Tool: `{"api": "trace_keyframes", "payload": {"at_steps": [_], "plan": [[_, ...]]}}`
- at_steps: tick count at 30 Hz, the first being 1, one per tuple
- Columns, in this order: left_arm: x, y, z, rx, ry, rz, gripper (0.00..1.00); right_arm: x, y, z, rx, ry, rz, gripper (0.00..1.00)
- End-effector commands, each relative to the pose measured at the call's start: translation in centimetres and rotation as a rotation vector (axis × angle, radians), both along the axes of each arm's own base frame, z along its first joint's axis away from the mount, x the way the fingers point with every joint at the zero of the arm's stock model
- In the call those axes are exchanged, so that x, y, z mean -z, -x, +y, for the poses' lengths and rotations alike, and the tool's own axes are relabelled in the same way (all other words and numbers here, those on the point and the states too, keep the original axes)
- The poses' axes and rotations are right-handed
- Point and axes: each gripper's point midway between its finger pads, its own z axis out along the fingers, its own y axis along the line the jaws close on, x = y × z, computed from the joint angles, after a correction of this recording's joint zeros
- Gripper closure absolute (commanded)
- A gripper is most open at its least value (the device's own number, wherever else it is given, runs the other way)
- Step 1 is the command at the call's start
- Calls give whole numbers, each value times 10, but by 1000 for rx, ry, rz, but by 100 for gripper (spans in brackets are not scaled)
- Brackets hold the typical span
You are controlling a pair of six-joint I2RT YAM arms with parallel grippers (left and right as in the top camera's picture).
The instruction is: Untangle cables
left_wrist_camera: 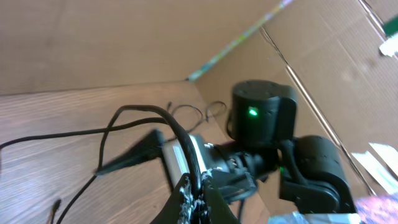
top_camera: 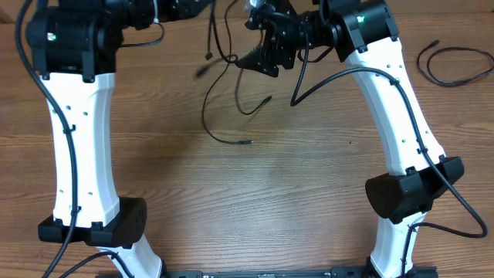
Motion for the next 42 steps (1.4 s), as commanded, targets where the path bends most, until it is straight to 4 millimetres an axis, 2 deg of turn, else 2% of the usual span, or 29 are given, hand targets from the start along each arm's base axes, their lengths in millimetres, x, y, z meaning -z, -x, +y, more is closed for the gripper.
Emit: {"api": "trace_keyframes", "payload": {"at_steps": [1,11,12,14,17,22,28,30,31,32,33,34,37,38,39,40,41,42], "plan": [[-21,21,-8,44,27,-45,96,-20,-1,-7,34,13,-85,16],[-36,32,-2,7,18,-91,96,-20,-26,-21,142,75,-159,21],[-37,32,-2,8,18,-92,96,-20,-31,-24,168,82,-165,21],[-36,31,-1,-2,14,-93,96,-28,-54,-38,290,82,-197,22],[-36,29,0,-13,11,-93,96,-42,-72,-52,376,37,-217,22],[-36,29,0,-13,10,-94,96,-44,-86,-70,420,13,-219,22],[-36,29,0,-13,11,-93,96,-31,-94,-67,411,16,-201,22],[-36,30,0,-12,11,-93,96,-22,-92,-54,354,-10,-171,22],[-36,29,0,-13,11,-93,96,-19,-92,-51,344,-14,-165,29],[-36,29,0,-12,11,-93,96,-17,-93,-47,336,-21,-158,71],[-36,29,0,-13,11,-94,96,-14,-96,-45,343,-26,-146,82],[-36,29,0,-12,11,-93,96,-12,-97,-42,350,-38,-131,86],[-36,30,0,-12,11,-93,96,-2,-102,-40,358,-40,-102,85],[-36,30,0,-12,11,-93,96,-1,-102,-40,358,-38,-97,80],[-36,29,0,-12,9,-96,96,0,-102,-40,359,-36,-93,52],[-36,29,0,-12,6,-101,96,0,-102,-40,359,-37,-92,47],[-35,28,1,-20,-1,-105,96,-3,-101,-40,360,-41,-99,46],[-34,26,2,-34,-6,-104,96,-10,-100,-41,360,-47,-113,40]]}}
